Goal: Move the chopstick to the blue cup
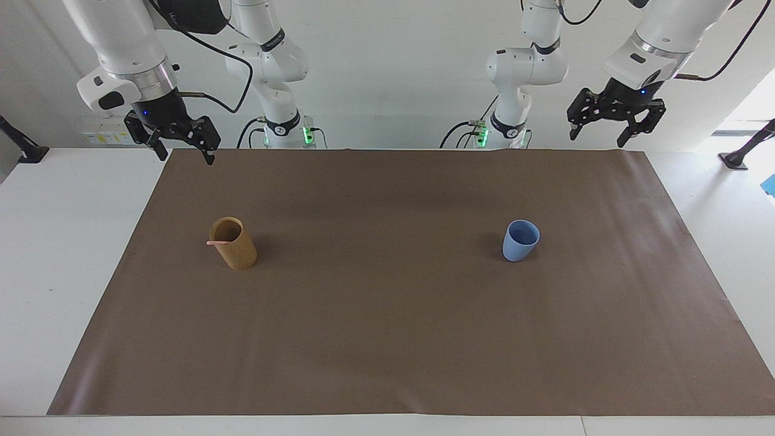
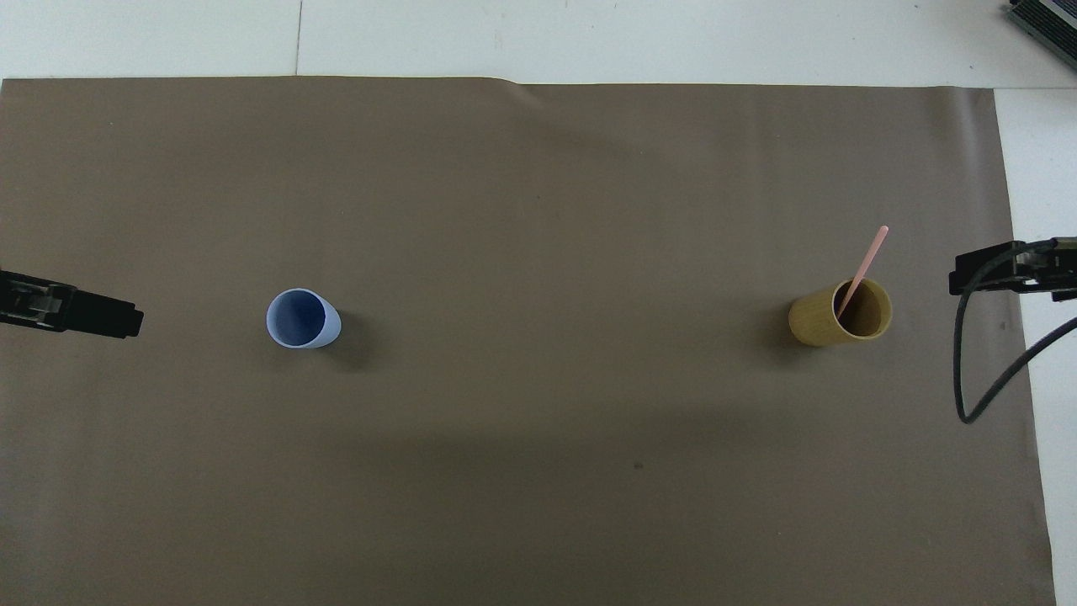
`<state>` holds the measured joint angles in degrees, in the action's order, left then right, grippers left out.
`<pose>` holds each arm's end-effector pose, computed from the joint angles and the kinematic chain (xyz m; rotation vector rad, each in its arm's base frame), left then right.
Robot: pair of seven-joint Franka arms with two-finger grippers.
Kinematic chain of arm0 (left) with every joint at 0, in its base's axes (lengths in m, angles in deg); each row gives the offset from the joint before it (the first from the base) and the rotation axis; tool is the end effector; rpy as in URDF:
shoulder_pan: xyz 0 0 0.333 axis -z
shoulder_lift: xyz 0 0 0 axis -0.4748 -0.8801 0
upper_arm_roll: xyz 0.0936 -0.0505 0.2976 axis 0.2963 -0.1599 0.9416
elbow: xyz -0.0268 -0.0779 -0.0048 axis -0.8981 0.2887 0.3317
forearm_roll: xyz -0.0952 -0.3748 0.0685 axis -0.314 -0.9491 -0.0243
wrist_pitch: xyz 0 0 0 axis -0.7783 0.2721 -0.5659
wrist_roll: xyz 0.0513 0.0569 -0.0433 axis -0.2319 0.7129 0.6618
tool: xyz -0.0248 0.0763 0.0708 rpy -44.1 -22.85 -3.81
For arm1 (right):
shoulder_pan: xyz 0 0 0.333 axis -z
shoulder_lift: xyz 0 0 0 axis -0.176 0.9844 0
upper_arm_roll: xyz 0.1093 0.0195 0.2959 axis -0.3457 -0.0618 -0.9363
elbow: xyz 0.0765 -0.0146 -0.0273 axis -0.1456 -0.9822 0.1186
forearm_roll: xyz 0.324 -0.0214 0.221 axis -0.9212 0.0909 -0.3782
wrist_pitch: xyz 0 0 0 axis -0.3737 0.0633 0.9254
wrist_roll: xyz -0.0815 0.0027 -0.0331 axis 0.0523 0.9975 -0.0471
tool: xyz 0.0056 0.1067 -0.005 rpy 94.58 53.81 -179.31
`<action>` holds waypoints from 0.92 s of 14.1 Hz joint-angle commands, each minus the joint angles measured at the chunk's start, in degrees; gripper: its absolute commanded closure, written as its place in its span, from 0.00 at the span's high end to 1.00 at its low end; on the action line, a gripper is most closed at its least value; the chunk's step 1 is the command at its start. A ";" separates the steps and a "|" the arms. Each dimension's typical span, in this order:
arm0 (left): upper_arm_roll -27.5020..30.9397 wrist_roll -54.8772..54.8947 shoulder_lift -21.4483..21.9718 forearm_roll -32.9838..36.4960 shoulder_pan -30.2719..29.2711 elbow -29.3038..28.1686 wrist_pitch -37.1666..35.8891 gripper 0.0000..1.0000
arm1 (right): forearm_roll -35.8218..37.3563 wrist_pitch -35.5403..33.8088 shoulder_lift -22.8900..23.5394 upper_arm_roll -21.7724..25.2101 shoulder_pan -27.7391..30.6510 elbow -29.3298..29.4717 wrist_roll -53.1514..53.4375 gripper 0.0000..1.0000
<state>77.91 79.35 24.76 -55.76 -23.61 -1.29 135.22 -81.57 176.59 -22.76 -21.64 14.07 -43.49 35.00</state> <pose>0.5102 -0.0668 0.6684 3.0878 -0.3865 -0.0171 0.5422 -0.0237 0.6322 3.0923 -0.1422 0.0167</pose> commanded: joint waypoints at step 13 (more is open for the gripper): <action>-0.48 0.57 0.19 -0.90 -1.14 0.29 -0.48 1.00 | -1.70 -0.13 0.00 -0.38 -0.15 0.33 -1.20 1.00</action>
<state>77.91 79.35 24.76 -55.76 -23.61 -1.29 135.18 -81.57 176.59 -22.75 -21.70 13.95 -43.49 35.00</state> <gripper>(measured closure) 0.000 0.000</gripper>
